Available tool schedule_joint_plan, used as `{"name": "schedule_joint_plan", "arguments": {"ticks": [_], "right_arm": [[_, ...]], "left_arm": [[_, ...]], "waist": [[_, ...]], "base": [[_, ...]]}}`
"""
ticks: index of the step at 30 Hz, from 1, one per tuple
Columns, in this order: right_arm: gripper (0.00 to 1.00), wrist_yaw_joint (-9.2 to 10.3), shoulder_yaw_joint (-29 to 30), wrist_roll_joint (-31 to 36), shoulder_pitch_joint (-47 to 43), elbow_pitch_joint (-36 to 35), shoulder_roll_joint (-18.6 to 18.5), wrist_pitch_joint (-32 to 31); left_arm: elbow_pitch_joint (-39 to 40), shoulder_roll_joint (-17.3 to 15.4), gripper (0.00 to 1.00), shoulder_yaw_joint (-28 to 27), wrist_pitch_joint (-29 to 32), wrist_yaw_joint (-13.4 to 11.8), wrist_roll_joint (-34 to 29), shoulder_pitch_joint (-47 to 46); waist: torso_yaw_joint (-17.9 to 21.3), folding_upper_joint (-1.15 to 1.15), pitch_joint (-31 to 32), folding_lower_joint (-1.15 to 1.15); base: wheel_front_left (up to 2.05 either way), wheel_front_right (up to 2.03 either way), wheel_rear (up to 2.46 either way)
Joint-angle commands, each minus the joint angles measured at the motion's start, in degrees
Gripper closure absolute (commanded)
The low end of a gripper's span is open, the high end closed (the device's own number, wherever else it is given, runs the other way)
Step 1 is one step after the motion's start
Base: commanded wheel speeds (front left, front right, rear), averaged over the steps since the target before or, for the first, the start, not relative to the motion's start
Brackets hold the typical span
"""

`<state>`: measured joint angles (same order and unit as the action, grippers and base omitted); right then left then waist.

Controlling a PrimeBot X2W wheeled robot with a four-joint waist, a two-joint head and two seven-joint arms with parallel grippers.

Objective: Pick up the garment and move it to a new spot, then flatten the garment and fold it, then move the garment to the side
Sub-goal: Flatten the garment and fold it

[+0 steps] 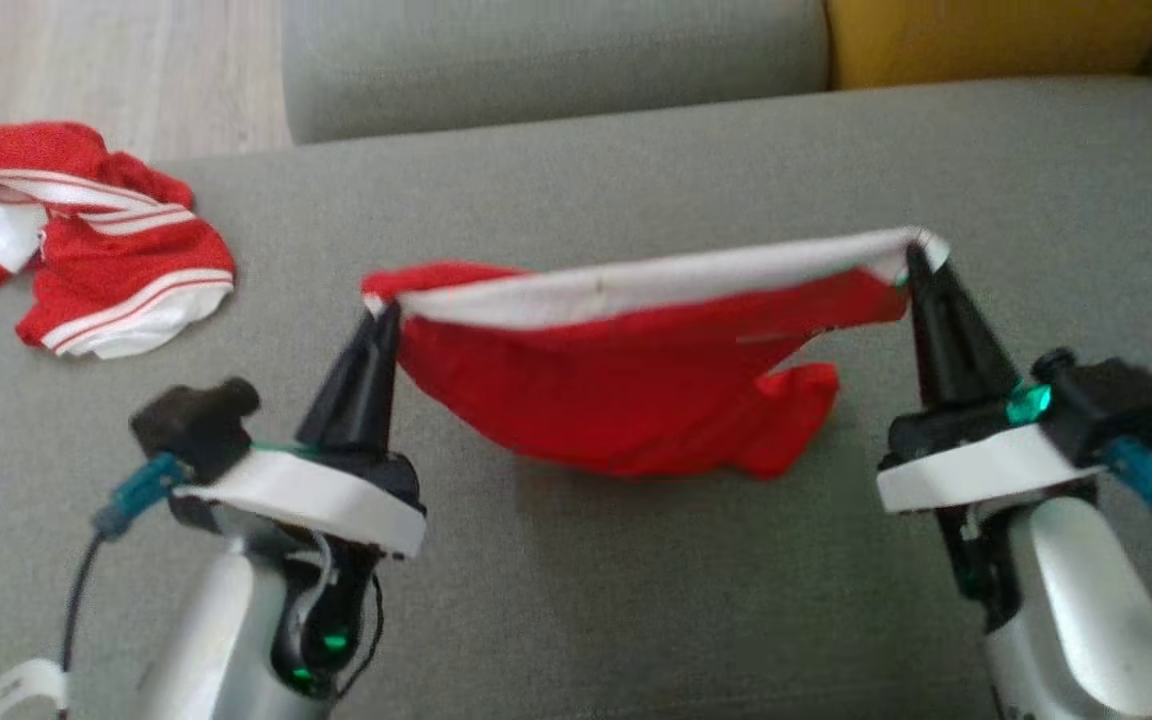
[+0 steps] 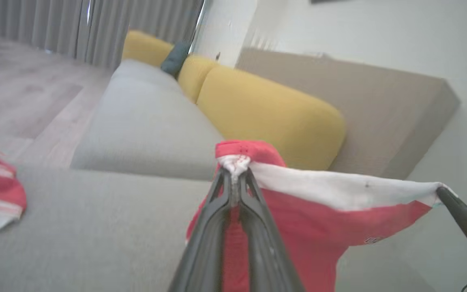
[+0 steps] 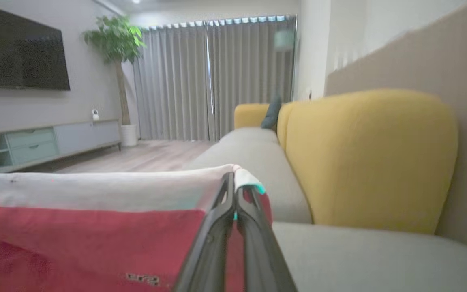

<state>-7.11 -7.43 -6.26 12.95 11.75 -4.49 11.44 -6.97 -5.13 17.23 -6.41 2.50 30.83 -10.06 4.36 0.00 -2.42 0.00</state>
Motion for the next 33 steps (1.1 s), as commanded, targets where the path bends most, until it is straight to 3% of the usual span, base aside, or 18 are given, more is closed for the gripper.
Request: {"name": "schedule_joint_plan", "arguments": {"ticks": [1,11,17,19,24,29,33], "right_arm": [[1.0,-0.37,-0.71,0.7,2.54,-4.67,-0.29,0.62],[1.0,-0.37,1.3,2.77,2.92,-25.91,-1.29,-2.46],[1.0,-0.37,1.9,3.47,2.35,-31.61,-0.64,-7.07],[1.0,-0.37,1.96,2.92,2.39,-30.8,-0.36,-8.31],[1.0,-0.37,2.15,1.68,9.42,-20.7,0.29,-8.63],[1.0,-0.37,2.8,1.95,22.96,-8.07,1.03,-4.12],[1.0,-0.37,3.59,3.17,32.15,-0.37,1.41,-0.19]], "left_arm": [[4.88,-1.37,1.0,-2.57,-0.13,-0.51,-0.59,-2.58],[27.19,-5.5,1.0,-2.96,6.63,-2.52,-3.59,-7.7],[31.28,-7.68,1.0,-2.62,12.57,-2.64,-4.13,-12.16],[29.05,-8.29,1.0,-2.84,14.22,-2.51,-3.59,-13.3],[16.6,-8.57,1.0,-4.03,16.43,-1.06,-0.71,-20.11],[4.38,-8.48,1.0,-3.27,12.98,1.18,-3.2,-31.95],[-3.14,-7.78,1.0,-3.84,9.88,1.18,-4.61,-39.96]], "waist": [[-0.03,0.0,1.65,0.0],[0.07,0.0,4.41,0.0],[-0.06,0.0,3.58,0.0],[-0.13,0.0,2.61,0.0],[0.22,0.0,-3.2,0.0],[0.89,0.0,-7.93,0.0],[1.45,0.0,-10.12,0.0]], "base": [[0.0,0.0,0.0],[0.0,0.0,0.0],[0.0,0.0,0.0],[0.0,0.0,0.0],[0.0,0.0,0.0],[0.0,0.0,0.0],[0.0,0.0,0.0]]}}
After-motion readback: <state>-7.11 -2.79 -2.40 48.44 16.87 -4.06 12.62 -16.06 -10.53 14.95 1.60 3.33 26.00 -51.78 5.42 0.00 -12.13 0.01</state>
